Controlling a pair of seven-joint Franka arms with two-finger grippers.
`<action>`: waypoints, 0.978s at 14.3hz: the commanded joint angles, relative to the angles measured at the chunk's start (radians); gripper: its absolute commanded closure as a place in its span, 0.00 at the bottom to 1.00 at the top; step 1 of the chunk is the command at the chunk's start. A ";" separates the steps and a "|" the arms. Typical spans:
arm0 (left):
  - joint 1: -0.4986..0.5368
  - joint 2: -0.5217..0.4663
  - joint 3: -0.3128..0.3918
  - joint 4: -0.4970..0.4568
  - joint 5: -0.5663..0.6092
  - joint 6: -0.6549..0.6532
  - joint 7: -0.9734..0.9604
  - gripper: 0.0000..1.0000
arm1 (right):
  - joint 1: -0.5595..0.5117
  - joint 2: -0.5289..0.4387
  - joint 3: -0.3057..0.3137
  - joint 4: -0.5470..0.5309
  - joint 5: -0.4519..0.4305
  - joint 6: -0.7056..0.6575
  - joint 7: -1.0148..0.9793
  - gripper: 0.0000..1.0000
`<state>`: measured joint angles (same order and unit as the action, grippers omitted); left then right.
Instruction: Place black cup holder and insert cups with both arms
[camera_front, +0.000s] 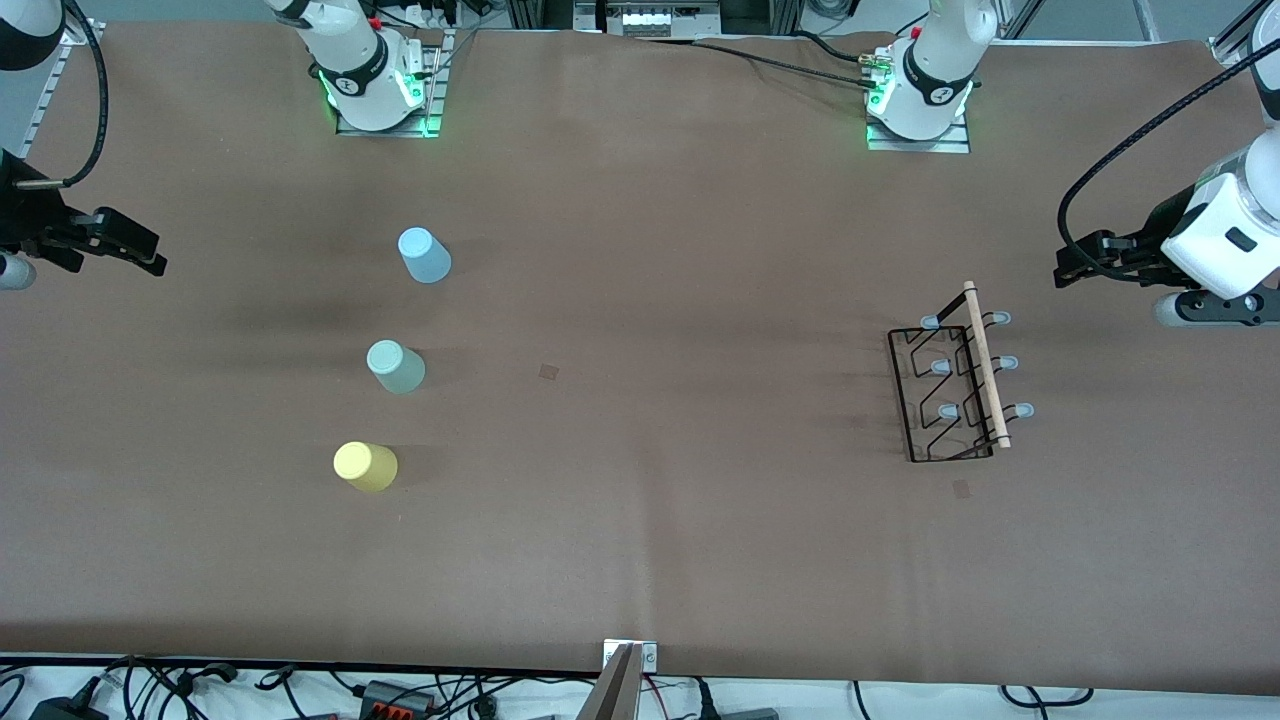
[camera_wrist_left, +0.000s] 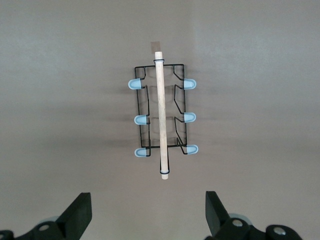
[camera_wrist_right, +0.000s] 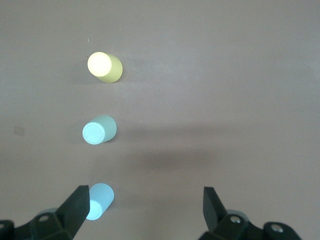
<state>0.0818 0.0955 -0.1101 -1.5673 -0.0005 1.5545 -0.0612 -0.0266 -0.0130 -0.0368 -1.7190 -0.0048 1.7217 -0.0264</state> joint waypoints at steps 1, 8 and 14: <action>0.013 -0.016 -0.010 -0.016 0.014 -0.001 -0.003 0.00 | -0.006 -0.019 0.008 -0.010 0.000 -0.008 -0.007 0.00; 0.013 -0.014 -0.005 -0.016 0.014 0.007 -0.003 0.00 | -0.006 -0.015 0.009 -0.010 0.000 -0.016 -0.004 0.00; 0.015 0.045 -0.009 -0.071 0.031 0.140 0.012 0.00 | 0.003 0.051 0.014 -0.008 0.000 -0.002 0.002 0.00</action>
<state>0.0908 0.1166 -0.1070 -1.5915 0.0038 1.6107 -0.0592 -0.0260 0.0071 -0.0339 -1.7230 -0.0046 1.7141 -0.0264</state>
